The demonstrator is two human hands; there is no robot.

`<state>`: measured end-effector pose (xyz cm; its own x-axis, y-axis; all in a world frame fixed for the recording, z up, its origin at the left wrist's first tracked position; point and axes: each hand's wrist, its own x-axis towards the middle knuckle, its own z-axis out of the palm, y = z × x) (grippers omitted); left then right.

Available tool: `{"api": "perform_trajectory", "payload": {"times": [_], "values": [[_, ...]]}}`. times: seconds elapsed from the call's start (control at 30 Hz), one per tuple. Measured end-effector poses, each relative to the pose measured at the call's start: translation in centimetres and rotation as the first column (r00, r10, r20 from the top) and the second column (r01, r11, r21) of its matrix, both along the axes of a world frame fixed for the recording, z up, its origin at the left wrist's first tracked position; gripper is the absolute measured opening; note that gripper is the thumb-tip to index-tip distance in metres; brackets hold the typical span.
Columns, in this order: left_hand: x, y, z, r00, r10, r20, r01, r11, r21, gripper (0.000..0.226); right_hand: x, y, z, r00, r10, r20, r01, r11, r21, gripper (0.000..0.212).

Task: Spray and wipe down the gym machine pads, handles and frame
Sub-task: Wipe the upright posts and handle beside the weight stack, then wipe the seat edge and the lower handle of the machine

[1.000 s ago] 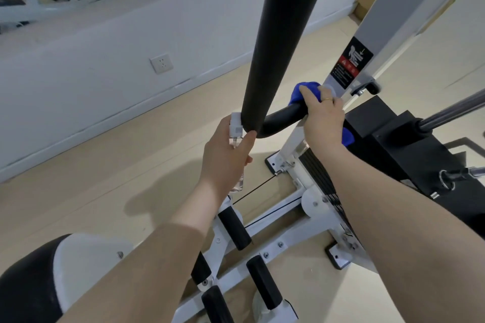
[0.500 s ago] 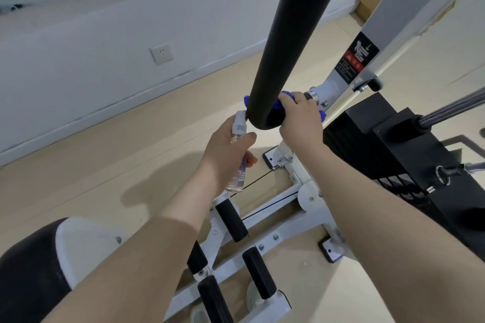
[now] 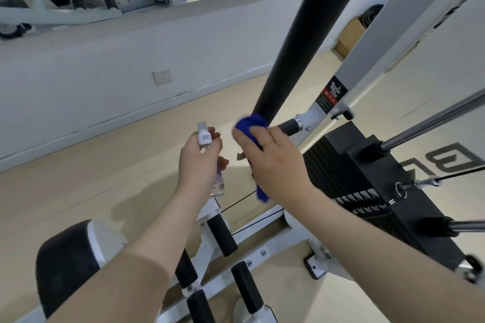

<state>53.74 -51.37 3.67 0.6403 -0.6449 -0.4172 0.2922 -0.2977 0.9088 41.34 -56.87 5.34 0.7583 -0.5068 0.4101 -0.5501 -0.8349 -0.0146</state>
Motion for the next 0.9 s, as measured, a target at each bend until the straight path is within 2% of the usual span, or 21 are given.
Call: {"api": "perform_trajectory", "payload": {"times": [0.03, 0.07, 0.1, 0.17, 0.23, 0.3, 0.33, 0.37, 0.4, 0.47, 0.53, 0.57, 0.6, 0.63, 0.67, 0.7, 0.73, 0.77, 0.8, 0.83, 0.9], "values": [[0.2, 0.1, 0.0, 1.0, 0.008, 0.005, -0.008, 1.0, 0.006, 0.014, 0.7, -0.7, 0.2, 0.996, 0.089, 0.021, -0.083, 0.976, -0.2, 0.039], [0.4, 0.5, -0.1, 1.0, 0.013, 0.015, -0.014, 1.0, 0.013, 0.012, 1.6, -1.7, 0.5, 0.991, 0.136, 0.013, -0.124, 0.936, -0.329, 0.032], [0.6, 0.7, -0.2, 1.0, 0.014, 0.025, -0.015, 1.0, 0.014, 0.011, 2.4, -2.9, 0.6, 0.99, 0.142, -0.006, -0.132, 0.907, -0.399, 0.031], [0.9, 1.5, -0.7, 0.998, -0.006, 0.057, 0.004, 1.0, 0.029, 0.011, 3.9, -4.0, 0.6, 0.993, 0.001, -0.121, -0.056, 0.889, -0.455, 0.033], [1.2, 2.3, -1.1, 0.994, -0.048, 0.101, 0.042, 0.997, 0.063, 0.011, 4.6, -3.5, -1.5, 0.925, -0.14, -0.354, -0.02, 0.91, -0.414, 0.034], [1.6, 2.8, -1.6, 0.985, -0.111, 0.131, 0.101, 0.992, 0.078, 0.009, 4.0, -1.8, -6.2, 0.745, -0.159, -0.648, 0.016, 0.975, -0.22, 0.032], [1.7, 3.1, -1.8, 0.981, -0.133, 0.139, 0.123, 0.989, 0.082, 0.008, 2.9, -1.2, -8.6, 0.628, -0.14, -0.766, 0.098, 0.99, -0.1, 0.031], [1.8, 3.4, -2.1, 0.976, -0.152, 0.154, 0.139, 0.986, 0.094, 0.007, 1.3, -1.0, -10.5, 0.548, -0.119, -0.828, 0.193, 0.981, -0.013, 0.028], [1.9, 3.4, -2.2, 0.97, -0.162, 0.179, 0.145, 0.984, 0.105, 0.006, -0.4, -1.3, -11.3, 0.512, -0.116, -0.851, 0.228, 0.974, 0.005, 0.027], [2.3, 3.1, -2.6, 0.96, -0.17, 0.22, 0.148, 0.982, 0.114, 0.004, -2.7, -2.7, -11.4, 0.513, -0.13, -0.849, 0.222, 0.975, -0.016, 0.031], [2.0, 2.9, -2.6, 0.958, -0.195, 0.211, 0.17, 0.977, 0.131, 0.008, -4.1, -3.1, -9.8, 0.545, -0.059, -0.836, 0.244, 0.965, 0.091, 0.041], [1.5, 2.7, -2.3, 0.956, -0.212, 0.204, 0.186, 0.973, 0.136, 0.01, -4.2, -3.2, -9.0, 0.533, -0.016, -0.846, 0.218, 0.969, 0.119, 0.05], [1.2, 2.7, -2.1, 0.951, -0.235, 0.201, 0.208, 0.967, 0.145, 0.011, -3.8, -2.8, -8.5, 0.574, 0.047, -0.818, 0.24, 0.945, 0.223, 0.054], [0.9, 2.6, -1.7, 0.949, -0.248, 0.193, 0.221, 0.964, 0.151, 0.014, -3.3, -2.4, -7.5, 0.641, 0.054, -0.765, 0.338, 0.875, 0.345, 0.052], [0.7, 2.7, -1.2, 0.949, -0.255, 0.187, 0.229, 0.962, 0.149, 0.018, -2.5, -2.0, -6.6, 0.746, -0.021, -0.665, 0.461, 0.738, 0.493, 0.043], [0.7, 2.8, -0.7, 0.948, -0.262, 0.183, 0.239, 0.961, 0.136, 0.023, -1.7, -1.5, -6.1, 0.796, -0.063, -0.601, 0.474, 0.683, 0.555, 0.036], [0.7, 3.0, -0.2, 0.946, -0.265, 0.184, 0.248, 0.962, 0.113, 0.025, -0.9, -1.2, -5.9, 0.849, -0.185, -0.495, 0.503, 0.573, 0.647, 0.036], [0.8, 3.2, 0.3, 0.946, -0.266, 0.186, 0.254, 0.963, 0.085, 0.025, -0.1, -0.6, -5.4, 0.88, -0.223, -0.419, 0.471, 0.523, 0.71, 0.033], [1.1, 3.6, 0.8, 0.944, -0.267, 0.192, 0.262, 0.964, 0.054, 0.024, 0.9, 0.2, -4.9, 0.9, -0.271, -0.342, 0.431, 0.433, 0.791, 0.025], [1.4, 4.1, 1.3, 0.941, -0.27, 0.205, 0.27, 0.962, 0.027, 0.024, 1.6, 1.1, -4.7, 0.916, -0.292, -0.274, 0.377, 0.397, 0.837, 0.014], [2.1, 5.4, 2.3, 0.925, -0.274, 0.263, 0.291, 0.956, -0.025, 0.024, 2.9, 2.9, -3.3, 0.919, -0.379, -0.105, 0.228, 0.296, 0.928, 0.01]]}}
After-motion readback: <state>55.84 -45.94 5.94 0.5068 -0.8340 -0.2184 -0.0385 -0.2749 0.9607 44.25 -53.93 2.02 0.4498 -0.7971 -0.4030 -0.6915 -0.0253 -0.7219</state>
